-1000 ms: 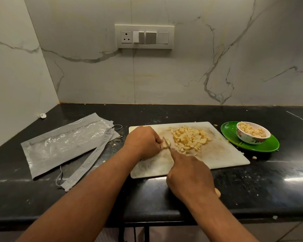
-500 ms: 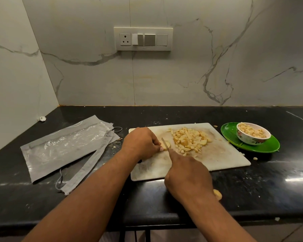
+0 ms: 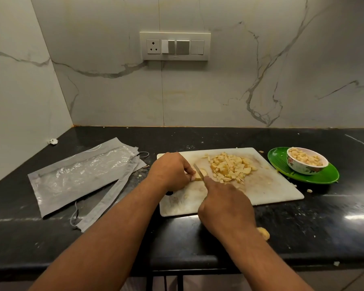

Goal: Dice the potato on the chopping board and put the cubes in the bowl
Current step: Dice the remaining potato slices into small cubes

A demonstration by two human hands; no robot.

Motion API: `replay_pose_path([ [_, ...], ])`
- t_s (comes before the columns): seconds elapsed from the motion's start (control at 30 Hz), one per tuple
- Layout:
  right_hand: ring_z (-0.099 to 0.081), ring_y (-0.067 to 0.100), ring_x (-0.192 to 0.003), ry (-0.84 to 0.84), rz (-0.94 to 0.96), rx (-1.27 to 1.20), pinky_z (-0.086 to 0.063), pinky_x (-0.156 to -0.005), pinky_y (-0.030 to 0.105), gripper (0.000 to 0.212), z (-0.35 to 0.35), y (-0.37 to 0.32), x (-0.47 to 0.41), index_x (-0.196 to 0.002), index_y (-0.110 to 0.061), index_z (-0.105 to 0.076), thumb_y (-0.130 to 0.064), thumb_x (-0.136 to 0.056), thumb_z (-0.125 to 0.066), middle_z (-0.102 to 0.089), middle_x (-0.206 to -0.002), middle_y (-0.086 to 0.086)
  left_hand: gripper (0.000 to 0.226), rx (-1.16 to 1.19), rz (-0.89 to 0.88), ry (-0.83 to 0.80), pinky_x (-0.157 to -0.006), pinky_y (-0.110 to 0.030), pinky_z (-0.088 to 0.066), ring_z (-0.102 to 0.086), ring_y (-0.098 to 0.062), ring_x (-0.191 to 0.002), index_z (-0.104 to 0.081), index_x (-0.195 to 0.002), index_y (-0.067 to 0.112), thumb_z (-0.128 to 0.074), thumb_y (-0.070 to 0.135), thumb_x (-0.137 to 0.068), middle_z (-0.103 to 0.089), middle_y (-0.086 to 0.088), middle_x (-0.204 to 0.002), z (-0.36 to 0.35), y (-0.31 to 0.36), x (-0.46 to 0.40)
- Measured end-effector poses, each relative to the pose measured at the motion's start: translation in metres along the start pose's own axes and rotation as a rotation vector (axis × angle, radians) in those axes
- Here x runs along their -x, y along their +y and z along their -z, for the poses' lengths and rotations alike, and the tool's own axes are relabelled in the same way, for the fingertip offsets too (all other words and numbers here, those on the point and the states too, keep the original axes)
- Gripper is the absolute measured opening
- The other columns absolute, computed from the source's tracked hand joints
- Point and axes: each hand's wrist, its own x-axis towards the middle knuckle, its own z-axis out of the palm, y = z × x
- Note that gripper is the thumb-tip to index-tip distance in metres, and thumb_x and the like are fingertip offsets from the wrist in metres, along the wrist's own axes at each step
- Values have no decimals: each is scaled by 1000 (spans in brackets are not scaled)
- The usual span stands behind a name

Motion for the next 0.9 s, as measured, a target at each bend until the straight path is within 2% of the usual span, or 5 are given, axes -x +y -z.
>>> replay_pose_path([
  [0.17, -62, 25, -97, -61, 10, 35, -45, -74, 37, 67, -1, 12, 31, -155, -34, -25, -27, -89, -40, -66, -110, 2, 16, 25, -1, -9, -75, -25, -46, -58, -6, -85, -83, -102, 34, -82, 40, -87, -75, 14, -104, -1, -2, -4],
  [0.47, -60, 24, -99, 13, 14, -13, -47, -77, 36, 59, 0, -2, 1, -148, -31, -38, -22, -90, -43, -65, -117, 2, 14, 37, 27, 27, -69, -23, -47, -60, -1, -74, -83, -87, 34, -87, 45, -80, -66, 19, -74, 1, -5, -4],
  [0.57, -60, 24, -95, -39, 28, 16, -43, -72, 35, 66, -10, 1, 8, -154, -32, -28, -23, -90, -42, -64, -111, 4, 13, 44, 27, 25, -70, -23, -47, -59, -2, -73, -83, -89, 34, -87, 44, -81, -63, 21, -70, 2, -5, -3],
  [0.7, -61, 24, -99, -80, 17, 48, -46, -77, 37, 67, -1, 11, 35, -156, -36, -19, -29, -92, -39, -64, -113, 2, 15, 38, 17, 12, -66, -21, -43, -55, 1, -70, -83, -93, 33, -85, 44, -82, -63, 20, -72, 2, -4, -3],
  [0.9, -60, 23, -102, 22, -12, 20, -47, -79, 37, 62, 11, 4, 14, -154, -33, -30, -27, -93, -39, -65, -119, 1, 17, 33, 28, 2, -71, -24, -45, -57, -2, -75, -84, -94, 33, -86, 45, -82, -76, 14, -93, 2, -4, -2],
])
